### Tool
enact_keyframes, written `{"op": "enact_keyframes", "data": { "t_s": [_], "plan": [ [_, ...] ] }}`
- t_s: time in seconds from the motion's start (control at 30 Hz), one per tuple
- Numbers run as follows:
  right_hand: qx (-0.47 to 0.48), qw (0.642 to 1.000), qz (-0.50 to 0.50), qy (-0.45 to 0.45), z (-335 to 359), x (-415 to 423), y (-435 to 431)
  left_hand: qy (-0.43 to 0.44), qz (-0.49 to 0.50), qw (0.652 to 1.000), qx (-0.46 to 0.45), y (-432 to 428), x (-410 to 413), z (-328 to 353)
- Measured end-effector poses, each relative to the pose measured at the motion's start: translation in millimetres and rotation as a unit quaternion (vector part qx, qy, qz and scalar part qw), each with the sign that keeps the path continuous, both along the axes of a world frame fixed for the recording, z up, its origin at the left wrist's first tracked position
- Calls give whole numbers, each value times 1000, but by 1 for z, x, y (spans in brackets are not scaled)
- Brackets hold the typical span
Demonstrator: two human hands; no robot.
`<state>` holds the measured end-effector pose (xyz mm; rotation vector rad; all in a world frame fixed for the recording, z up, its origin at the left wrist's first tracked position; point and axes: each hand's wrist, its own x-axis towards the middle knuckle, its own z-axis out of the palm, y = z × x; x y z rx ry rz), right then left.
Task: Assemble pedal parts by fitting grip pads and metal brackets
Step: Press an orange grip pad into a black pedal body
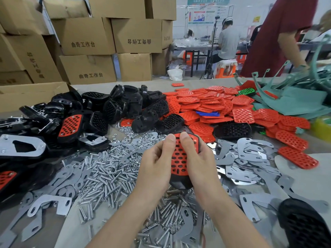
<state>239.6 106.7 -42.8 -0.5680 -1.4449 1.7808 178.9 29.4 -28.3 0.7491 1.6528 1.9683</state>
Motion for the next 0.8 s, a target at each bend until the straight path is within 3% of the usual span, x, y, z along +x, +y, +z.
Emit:
{"op": "enact_keyframes", "data": {
  "t_s": [0.23,0.3,0.43,0.57,0.8],
  "plan": [
    [-45,999,-6,27,-2,-1,0,8,-57,998,32,-3,1,-4],
    [-44,999,0,25,-1,0,3,46,-40,998,26,-5,-4,-5],
    [50,999,3,13,4,7,11,152,-9,988,-5,-11,-21,-3],
    [108,993,35,-13,6,11,12,250,-34,965,-73,-18,-28,-3],
    [97,994,52,-1,4,10,9,240,-29,969,-58,-16,-19,0]
  ]
}}
